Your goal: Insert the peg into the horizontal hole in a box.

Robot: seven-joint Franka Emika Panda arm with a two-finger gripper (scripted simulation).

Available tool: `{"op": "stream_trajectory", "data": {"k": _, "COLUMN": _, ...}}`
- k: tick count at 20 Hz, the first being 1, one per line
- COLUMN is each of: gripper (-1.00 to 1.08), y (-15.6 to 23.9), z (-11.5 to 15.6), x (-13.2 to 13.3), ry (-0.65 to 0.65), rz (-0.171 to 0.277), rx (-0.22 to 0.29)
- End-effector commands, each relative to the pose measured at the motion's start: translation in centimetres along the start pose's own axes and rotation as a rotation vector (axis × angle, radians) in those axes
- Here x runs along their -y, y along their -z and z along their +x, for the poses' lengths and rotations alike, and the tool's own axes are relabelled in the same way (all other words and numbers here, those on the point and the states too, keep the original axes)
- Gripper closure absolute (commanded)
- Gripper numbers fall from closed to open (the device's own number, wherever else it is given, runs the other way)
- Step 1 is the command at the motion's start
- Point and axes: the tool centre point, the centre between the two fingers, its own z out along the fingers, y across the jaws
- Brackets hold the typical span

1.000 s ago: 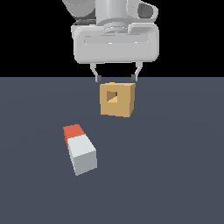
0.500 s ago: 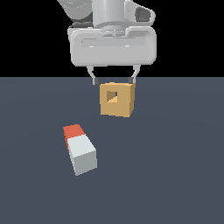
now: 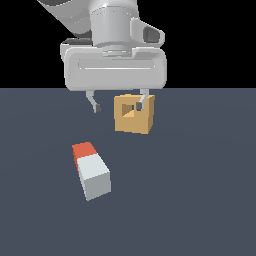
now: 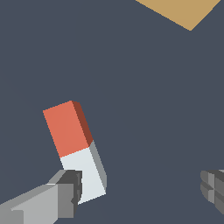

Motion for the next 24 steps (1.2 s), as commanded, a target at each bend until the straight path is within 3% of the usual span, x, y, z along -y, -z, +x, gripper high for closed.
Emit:
{"op": "stream_trajectory", "data": {"k": 1, "gripper": -0.92, "y": -1.1, "z": -0.7, "x": 1.0, "ry": 0.048, "rz": 0.003, "rx": 0.0}}
{"op": "stream_trajectory", "data": {"k": 12, "gripper": -0.92, "y": -5.6, "z": -4.1, "x": 4.7, "ry": 0.254, "rz": 0.015, "rx": 0.0}}
{"op": "stream_trajectory", "data": {"k": 24, "gripper": -0.92, "y": -7.9, "z": -6.3, "x": 6.1, "ry": 0.355, "rz": 0.021, "rx": 0.001}}
